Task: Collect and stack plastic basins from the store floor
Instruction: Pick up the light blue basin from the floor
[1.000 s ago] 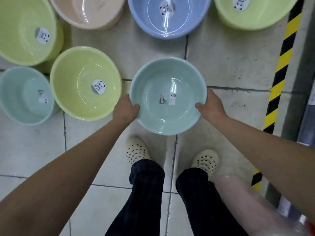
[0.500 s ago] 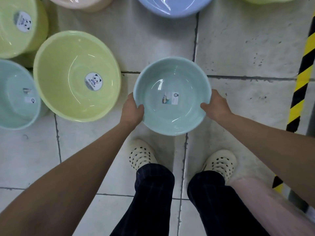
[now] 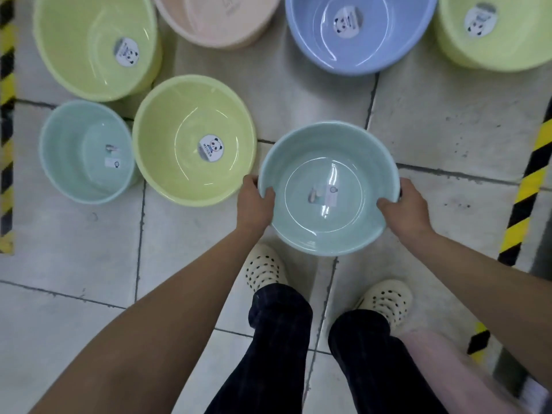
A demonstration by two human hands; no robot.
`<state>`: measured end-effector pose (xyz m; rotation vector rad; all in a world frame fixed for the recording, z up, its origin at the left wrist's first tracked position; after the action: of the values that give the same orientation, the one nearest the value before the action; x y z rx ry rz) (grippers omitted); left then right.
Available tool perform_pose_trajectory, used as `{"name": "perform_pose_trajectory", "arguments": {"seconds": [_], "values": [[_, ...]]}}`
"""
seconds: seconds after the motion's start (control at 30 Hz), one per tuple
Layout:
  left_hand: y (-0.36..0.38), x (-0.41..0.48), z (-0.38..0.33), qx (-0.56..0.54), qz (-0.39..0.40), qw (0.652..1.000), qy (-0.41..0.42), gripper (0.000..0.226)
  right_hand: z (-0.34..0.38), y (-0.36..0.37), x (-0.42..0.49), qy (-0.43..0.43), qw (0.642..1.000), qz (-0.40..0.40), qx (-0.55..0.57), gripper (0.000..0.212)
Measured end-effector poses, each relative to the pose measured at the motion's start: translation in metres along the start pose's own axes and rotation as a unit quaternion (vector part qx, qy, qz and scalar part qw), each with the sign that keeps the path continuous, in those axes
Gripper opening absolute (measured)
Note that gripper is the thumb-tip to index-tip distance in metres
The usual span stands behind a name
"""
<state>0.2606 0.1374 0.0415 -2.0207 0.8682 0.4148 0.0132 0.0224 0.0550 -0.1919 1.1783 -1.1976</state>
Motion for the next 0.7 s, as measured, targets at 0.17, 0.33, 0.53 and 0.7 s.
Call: {"name": "perform_pose_trajectory", "arguments": {"seconds": [0.17, 0.33, 0.53, 0.7], "values": [[-0.072, -0.030, -0.033, -0.052, -0.039, 0.998, -0.014, 0.025, 0.079, -0.037, -0.035, -0.058, 0.997, 0.029, -0.028, 0.044], [-0.154, -0.054, -0.049, -0.081, -0.087, 0.992, -0.038, 0.017, 0.162, -0.052, -0.081, -0.098, 0.993, 0.059, -0.037, 0.037], [-0.247, -0.069, -0.058, -0.122, -0.117, 0.981, -0.091, 0.008, 0.251, -0.049, -0.135, -0.133, 0.985, 0.094, -0.049, 0.035], [-0.304, -0.071, -0.057, -0.136, -0.116, 0.978, -0.110, 0.018, 0.302, -0.037, -0.160, -0.147, 0.981, 0.112, -0.054, 0.034]]}}
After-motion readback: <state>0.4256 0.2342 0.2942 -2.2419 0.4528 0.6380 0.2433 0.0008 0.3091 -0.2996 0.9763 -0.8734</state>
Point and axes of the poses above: each hand's wrist, its own x-axis towards the middle knuckle, its own y-axis out of the palm, z = x × y, the point moved 1 cm from there along x, towards the middle knuckle, and after that the axes turned 8 degrees about -z, right-handed, at the moved point
